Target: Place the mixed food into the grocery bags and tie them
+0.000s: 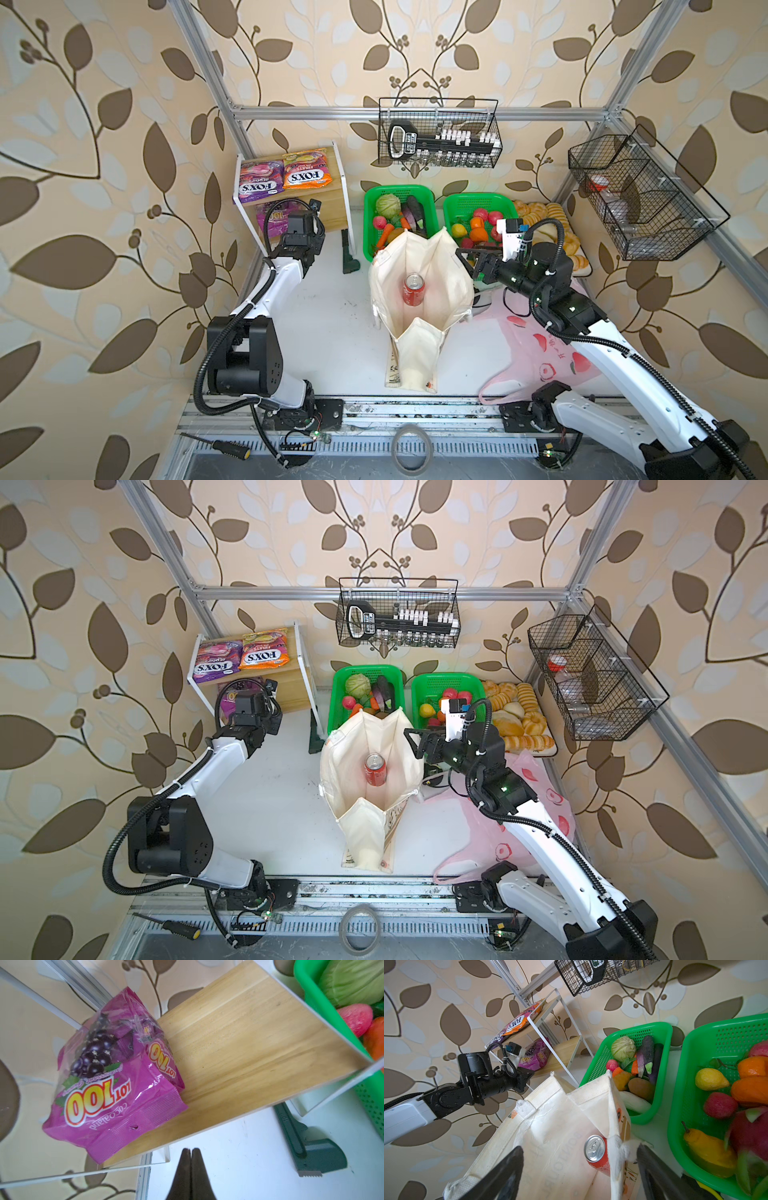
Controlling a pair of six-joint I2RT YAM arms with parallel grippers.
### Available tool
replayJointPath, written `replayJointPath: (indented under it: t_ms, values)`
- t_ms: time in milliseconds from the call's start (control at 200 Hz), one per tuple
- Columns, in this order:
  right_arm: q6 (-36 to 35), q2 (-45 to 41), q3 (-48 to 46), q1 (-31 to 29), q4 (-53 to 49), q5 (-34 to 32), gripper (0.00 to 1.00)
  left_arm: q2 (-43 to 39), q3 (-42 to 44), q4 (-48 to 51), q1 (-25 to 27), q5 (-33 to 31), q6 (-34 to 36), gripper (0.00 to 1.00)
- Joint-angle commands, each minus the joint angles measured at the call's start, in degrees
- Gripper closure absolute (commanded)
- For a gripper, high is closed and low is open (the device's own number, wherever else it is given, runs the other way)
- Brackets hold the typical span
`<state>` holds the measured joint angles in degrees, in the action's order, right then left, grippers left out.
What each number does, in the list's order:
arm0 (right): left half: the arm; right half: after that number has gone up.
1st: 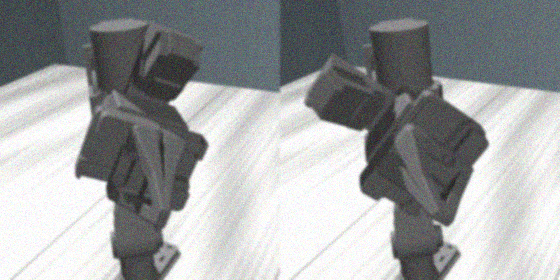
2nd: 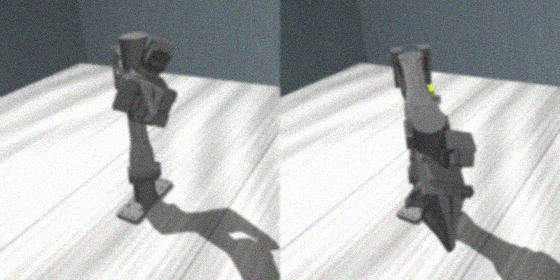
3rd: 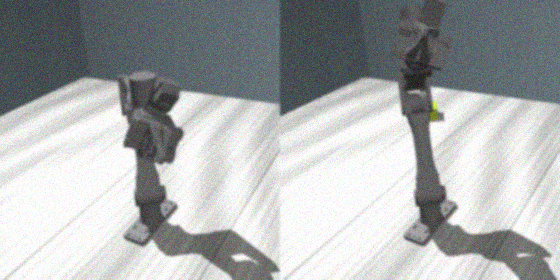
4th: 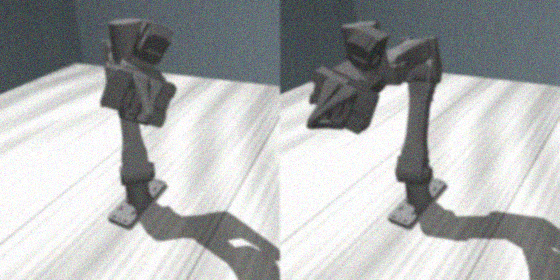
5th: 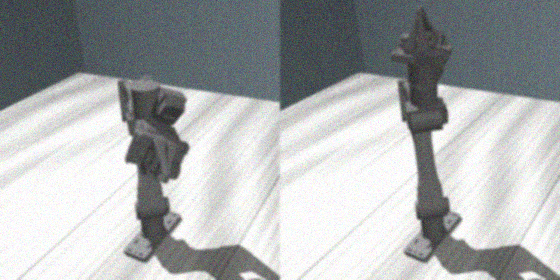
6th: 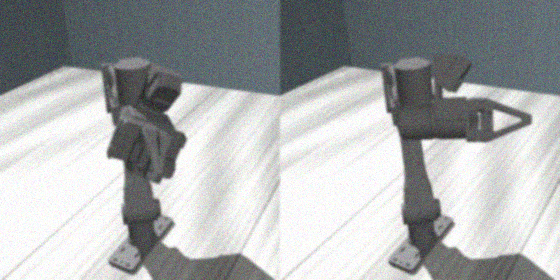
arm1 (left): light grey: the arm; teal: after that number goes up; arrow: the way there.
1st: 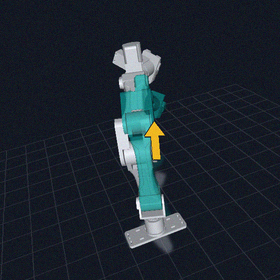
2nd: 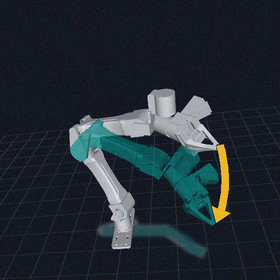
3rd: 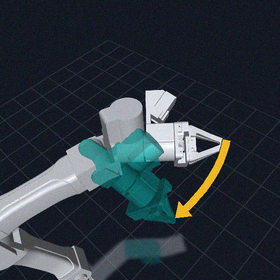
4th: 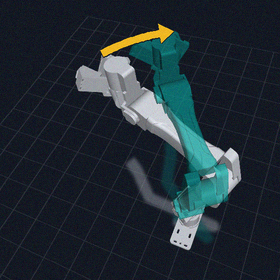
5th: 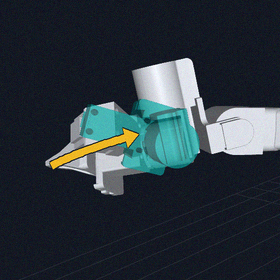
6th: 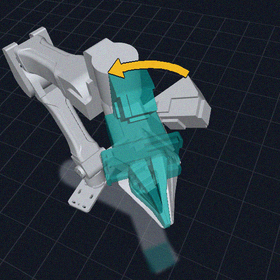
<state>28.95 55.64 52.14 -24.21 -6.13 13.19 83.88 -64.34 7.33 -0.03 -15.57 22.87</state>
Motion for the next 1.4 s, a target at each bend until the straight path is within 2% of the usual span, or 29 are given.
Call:
replayJointPath:
  t_ms: [0,80,195,345,460,760,950,1050,1170,1395]
  values:
    - [1.0,0.2,-1.1,0.2,1.4,1.0,0.14,-2.2,0.2,-2.7,0.4,-2.7,1.5,0.66]
    - [0.9,0.4,-1.0,0.2,1.3,1.2,0.15,1.3,-2.0,-3.0,0.4,-5.3,5.0,0.41]
    - [0.8,0.2,-1.2,0.2,0.6,1.0,0.14,6.2,-6.0,-4.6,0.2,-10.2,8.8,0.28]
    - [0.5,-0.3,-1.7,0.2,0.2,0.6,0.14,11.9,-10.4,-5.9,0.2,-13.4,10.9,0.23]
    - [0.1,-0.6,-2.1,0.2,-0.1,0.3,0.14,13.2,-11.1,-8.6,0.3,-13.4,11.7,0.22]
    - [-0.6,-0.1,-2.1,0.3,-0.6,0.5,0.14,19.4,-15.8,-7.8,0.2,-15.4,15.3,0.2]
    - [-0.9,-0.1,-2.5,0.4,-0.8,0.3,0.14,21.2,-14.7,-7.9,0.2,-16.1,16.2,0.27]
    - [-0.9,0.1,-2.5,0.4,-0.8,0.4,0.14,21.4,-13.6,-8.0,0.2,-15.9,16.0,0.38]
    - [-0.8,0.1,-2.5,0.4,-0.7,0.5,0.14,20.6,-11.7,-8.9,0.2,-15.4,15.9,0.6]
    - [-0.6,0.1,-2.7,0.5,-0.7,0.5,0.14,17.8,-9.4,-9.3,0.4,-13.5,16.1,0.87]
